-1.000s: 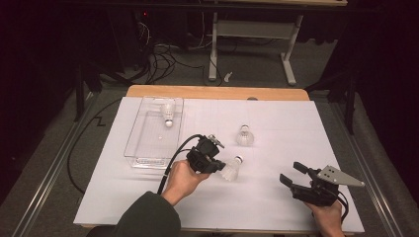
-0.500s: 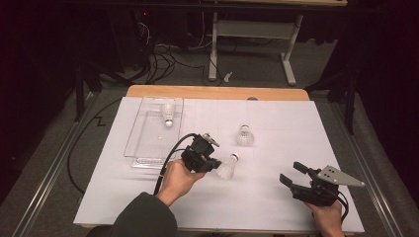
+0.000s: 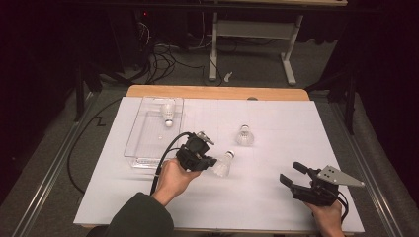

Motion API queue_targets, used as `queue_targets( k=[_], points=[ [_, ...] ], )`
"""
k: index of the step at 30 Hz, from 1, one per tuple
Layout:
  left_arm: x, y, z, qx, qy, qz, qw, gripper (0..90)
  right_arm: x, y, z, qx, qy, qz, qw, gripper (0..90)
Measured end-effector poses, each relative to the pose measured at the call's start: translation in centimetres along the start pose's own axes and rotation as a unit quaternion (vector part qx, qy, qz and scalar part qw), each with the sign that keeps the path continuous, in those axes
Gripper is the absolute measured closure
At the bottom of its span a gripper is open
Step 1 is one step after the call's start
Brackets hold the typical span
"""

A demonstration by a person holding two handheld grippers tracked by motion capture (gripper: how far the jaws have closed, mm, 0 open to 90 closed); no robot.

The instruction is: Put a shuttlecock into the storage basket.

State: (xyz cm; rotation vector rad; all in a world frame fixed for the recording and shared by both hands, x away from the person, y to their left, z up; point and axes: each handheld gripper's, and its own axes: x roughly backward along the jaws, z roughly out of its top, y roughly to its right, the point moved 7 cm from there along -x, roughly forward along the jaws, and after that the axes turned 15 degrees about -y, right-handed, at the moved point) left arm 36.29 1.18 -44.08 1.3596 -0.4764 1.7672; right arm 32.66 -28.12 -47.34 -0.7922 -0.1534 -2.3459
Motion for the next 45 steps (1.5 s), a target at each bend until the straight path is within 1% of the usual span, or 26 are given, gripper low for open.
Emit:
queue_targets(
  k=[20, 25, 38, 45],
  points=[
    [1.0, -0.9, -0.6, 0.015, 0.012, 0.000, 0.9998, 89.9, 0.0, 0.0, 0.0, 0.000, 0.000, 0.002, 1.0000, 27.7],
    [1.4, -1.1, -0.7, 0.022, 0.019, -0.007, 0.9995, 89.9, 0.0, 0.0, 0.0, 0.000, 0.000, 0.002, 1.0000, 27.7],
    [2.1, -1.7, -1.2, 0.030, 0.026, -0.004, 0.9992, 89.9, 0.0, 0.0, 0.0, 0.000, 0.000, 0.002, 1.0000, 27.7],
    [2.3, -1.7, -1.3, 0.028, 0.027, -0.001, 0.9993, 89.9, 0.0, -0.1, 0.0, 0.002, -0.001, 0.003, 1.0000, 27.7]
  ],
)
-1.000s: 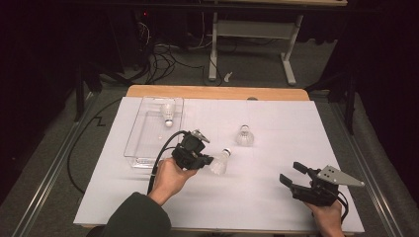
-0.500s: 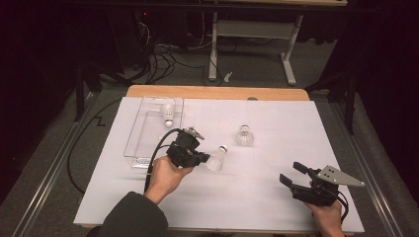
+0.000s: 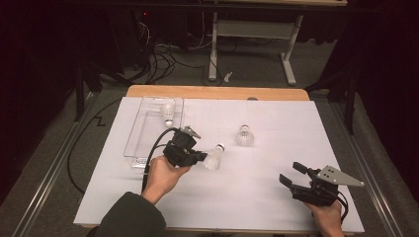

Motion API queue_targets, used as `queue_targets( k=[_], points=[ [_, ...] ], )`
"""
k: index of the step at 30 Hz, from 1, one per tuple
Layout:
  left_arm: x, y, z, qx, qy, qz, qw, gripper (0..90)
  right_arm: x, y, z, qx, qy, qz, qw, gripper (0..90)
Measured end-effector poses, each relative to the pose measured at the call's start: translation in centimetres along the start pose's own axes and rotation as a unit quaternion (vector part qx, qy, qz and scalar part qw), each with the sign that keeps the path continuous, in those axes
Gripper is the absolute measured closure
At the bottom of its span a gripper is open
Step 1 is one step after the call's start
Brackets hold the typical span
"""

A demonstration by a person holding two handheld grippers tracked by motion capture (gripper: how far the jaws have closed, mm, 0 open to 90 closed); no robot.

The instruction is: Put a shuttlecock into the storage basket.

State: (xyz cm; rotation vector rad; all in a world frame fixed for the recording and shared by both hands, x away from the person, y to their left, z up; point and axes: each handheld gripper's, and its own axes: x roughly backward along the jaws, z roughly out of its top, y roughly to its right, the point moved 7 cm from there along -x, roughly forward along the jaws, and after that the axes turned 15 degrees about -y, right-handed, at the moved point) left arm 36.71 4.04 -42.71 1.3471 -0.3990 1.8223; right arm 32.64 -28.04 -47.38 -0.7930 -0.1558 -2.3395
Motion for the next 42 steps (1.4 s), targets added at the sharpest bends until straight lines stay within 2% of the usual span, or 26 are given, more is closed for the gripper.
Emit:
queue_targets(
  k=[16, 30, 42],
  points=[
    [0.9, -0.6, -0.6, 0.008, 0.006, 0.013, 0.9999, 89.9, 0.0, 0.0, 0.0, 0.002, 0.000, -0.002, 1.0000, 27.9],
    [2.6, -2.0, -1.8, 0.032, 0.022, 0.019, 0.9991, 89.9, 0.2, 0.0, 0.0, 0.008, 0.002, -0.011, 0.9999, 28.7],
    [3.5, -2.8, -2.4, 0.043, 0.030, 0.025, 0.9983, 89.9, 0.1, -0.1, 0.0, 0.011, 0.000, -0.013, 0.9999, 28.6]
  ],
)
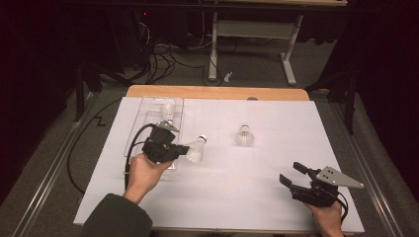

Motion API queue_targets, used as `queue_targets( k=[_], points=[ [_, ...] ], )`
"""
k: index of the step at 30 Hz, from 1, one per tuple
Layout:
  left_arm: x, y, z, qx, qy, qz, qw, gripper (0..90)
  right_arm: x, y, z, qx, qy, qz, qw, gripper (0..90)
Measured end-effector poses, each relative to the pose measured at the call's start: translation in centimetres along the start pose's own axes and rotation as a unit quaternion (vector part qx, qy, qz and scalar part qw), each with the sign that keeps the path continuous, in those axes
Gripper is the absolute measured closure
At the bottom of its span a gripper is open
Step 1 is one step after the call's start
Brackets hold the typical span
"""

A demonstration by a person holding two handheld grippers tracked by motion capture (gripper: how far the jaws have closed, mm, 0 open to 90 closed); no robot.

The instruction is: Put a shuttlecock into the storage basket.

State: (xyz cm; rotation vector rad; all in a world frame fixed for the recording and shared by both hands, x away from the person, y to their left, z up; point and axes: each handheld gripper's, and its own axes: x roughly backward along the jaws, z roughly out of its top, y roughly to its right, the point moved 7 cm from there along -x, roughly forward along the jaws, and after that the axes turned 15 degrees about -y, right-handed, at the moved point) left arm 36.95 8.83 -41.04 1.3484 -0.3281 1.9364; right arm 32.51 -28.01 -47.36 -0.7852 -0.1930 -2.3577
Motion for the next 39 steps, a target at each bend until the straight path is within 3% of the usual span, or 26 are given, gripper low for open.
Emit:
queue_targets(
  k=[24, 39],
  points=[
    [1.5, -1.9, -0.9, 0.030, 0.018, 0.008, 0.9993, 89.9, -0.1, -0.1, 0.0, 0.001, -0.001, 0.001, 1.0000, 28.7],
    [2.5, -3.5, -1.8, 0.052, 0.026, 0.026, 0.9980, 90.0, -0.1, -0.1, 0.0, 0.004, -0.001, 0.000, 1.0000, 28.8]
  ],
)
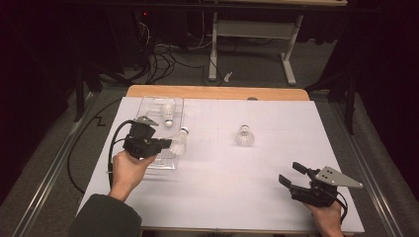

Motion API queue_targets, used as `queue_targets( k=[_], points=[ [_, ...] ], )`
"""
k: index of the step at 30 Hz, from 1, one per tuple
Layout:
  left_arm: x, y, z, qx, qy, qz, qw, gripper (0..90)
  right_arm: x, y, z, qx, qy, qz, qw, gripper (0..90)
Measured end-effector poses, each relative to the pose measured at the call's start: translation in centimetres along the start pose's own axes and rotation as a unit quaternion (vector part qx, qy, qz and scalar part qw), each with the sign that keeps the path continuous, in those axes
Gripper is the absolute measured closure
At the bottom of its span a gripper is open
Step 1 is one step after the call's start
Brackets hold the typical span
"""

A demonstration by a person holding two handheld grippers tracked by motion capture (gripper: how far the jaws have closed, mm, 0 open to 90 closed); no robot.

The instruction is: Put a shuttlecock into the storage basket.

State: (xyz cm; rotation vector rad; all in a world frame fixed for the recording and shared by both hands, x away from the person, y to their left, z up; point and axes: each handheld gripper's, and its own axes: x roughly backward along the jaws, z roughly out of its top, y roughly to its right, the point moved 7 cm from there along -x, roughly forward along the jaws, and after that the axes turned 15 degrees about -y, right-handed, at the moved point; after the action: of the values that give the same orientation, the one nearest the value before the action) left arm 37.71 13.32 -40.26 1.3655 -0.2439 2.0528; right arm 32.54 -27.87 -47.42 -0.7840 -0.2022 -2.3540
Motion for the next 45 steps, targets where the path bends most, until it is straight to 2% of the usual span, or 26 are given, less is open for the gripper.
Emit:
queue_targets(
  k=[4, 23, 45],
  points=[
    [0.1, -0.6, -0.2, 0.003, 0.000, 0.020, 0.9998, 90.0, 0.0, 0.0, 0.0, -0.001, -0.001, 0.000, 1.0000, 28.8],
    [0.2, -2.9, -0.4, 0.036, 0.002, 0.028, 0.9990, 90.0, 0.0, 0.0, 0.0, -0.002, -0.001, 0.001, 1.0000, 28.8],
    [-0.4, -4.9, 0.9, 0.062, 0.001, 0.036, 0.9974, 90.0, 0.1, 0.0, 0.0, -0.002, 0.001, 0.002, 1.0000, 28.9]
  ],
)
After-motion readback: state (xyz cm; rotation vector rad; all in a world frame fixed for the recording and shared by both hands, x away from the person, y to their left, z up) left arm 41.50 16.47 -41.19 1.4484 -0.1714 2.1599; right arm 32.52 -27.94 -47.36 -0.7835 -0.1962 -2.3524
